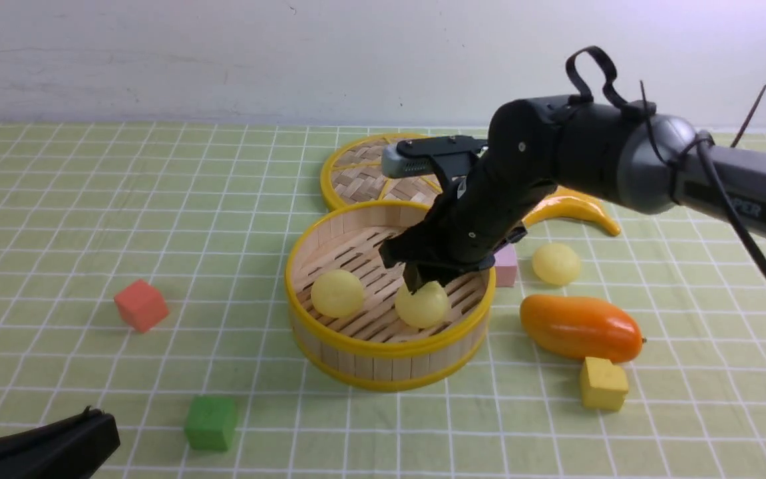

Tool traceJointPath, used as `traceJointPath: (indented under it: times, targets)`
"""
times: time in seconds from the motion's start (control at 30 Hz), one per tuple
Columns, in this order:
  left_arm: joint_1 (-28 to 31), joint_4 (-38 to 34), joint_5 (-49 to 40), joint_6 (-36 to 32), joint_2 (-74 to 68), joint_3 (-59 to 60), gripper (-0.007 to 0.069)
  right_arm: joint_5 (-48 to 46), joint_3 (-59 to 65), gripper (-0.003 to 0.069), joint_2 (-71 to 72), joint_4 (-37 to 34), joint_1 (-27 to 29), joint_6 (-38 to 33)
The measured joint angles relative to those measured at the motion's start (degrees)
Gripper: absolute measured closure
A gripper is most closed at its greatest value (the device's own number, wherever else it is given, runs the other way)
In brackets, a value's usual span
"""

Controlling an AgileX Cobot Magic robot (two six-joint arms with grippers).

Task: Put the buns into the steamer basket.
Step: Use the right arm to put the steamed stuffed bun into the steamer, then use the right arm to grab a steamed stuffed bun

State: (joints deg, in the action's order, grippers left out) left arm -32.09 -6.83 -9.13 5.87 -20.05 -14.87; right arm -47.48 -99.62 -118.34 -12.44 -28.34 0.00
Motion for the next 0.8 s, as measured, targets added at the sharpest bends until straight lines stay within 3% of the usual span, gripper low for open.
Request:
traceJointPath:
  times: [0.17,0.33,0.47,0.8]
  targets:
    - [0.0,0.0,0.0,0.0,0.0,0.0,0.0601,-5.5,-2.1,0.0225,4.1,5.3,2.5,0.7]
    - [0.0,0.0,0.0,0.0,0.0,0.0,0.0593,-8.2,-2.3,0.0253,4.3,10.9,11.0,6.1]
    - [0.0,0.0,0.0,0.0,0.0,0.0,0.0588,-6.2,-2.3,0.029,0.6,9.5,16.1,6.7]
    - [0.0,0.2,0.0,0.0,0.0,0.0,0.0586,0.1,-2.2,0.0311,-3.5,5.4,17.8,6.5]
